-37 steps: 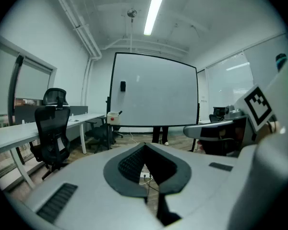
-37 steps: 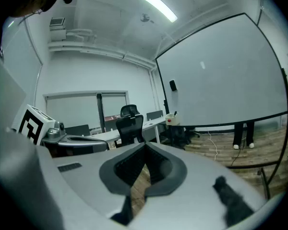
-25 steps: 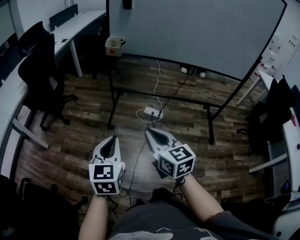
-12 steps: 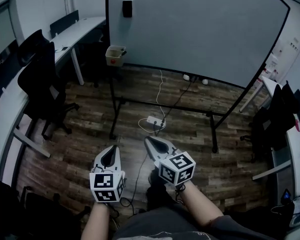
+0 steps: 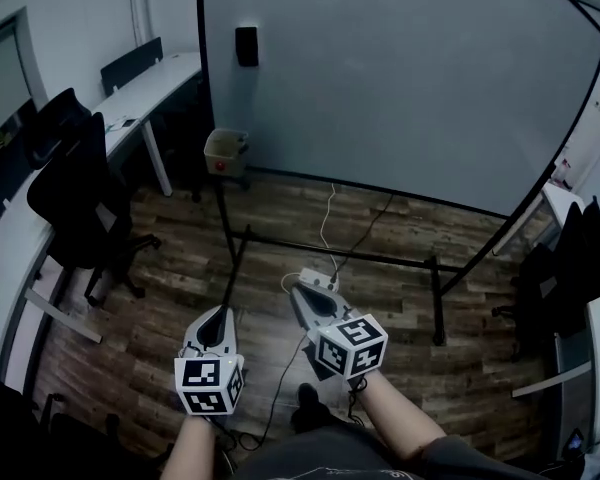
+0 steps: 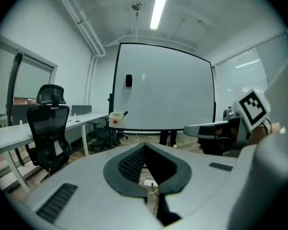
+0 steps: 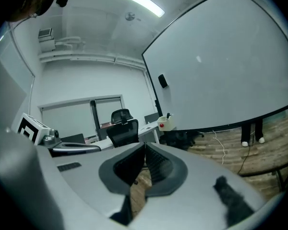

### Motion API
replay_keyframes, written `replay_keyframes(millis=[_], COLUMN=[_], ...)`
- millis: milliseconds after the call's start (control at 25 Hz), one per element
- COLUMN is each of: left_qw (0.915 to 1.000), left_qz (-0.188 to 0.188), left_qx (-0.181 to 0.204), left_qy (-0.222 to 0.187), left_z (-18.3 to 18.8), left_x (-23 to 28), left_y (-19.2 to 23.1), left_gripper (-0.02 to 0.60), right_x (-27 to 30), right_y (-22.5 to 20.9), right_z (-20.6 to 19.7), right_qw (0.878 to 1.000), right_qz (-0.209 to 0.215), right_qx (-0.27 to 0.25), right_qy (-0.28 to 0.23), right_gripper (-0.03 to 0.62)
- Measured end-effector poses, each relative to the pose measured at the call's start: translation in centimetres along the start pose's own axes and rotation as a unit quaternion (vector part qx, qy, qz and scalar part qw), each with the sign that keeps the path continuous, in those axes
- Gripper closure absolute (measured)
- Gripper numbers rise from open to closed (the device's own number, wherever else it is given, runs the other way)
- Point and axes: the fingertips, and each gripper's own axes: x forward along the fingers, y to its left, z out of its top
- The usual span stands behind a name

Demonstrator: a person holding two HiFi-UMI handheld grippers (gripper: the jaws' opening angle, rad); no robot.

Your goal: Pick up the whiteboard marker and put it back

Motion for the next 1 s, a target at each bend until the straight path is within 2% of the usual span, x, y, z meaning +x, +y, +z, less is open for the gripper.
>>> replay_keyframes(millis=[200,480,760,1000], left_qw=[0.9997,0.9985,0.9970,0.9966], left_qz=[0.022,0.052,0.075,0.079], left_qx=[-0.010,-0.014,-0.020,-0.015], left_qy=[0.000,-0.008,-0.001,-0.015], left_z=[1.7,4.2,4.6,6.3], left_x=[4.8,10.1,11.7,13.4], left_y=[1.0,1.3,1.9,2.8], left_gripper=[0.569,0.569,0.569,0.568], right_x=[3.7,7.7,10.4,12.2], right_y=[-4.2,-7.8,-8.9,-9.4], right_z=[2.4,4.3,5.1,5.5], right_qw=[1.000,0.998,0.997,0.996], right_qz=[0.014,0.056,0.081,0.084], right_qx=[0.013,-0.006,0.007,0.007], right_qy=[-0.005,0.006,0.009,0.012], right_gripper=[0.571,0.571,0.571,0.571])
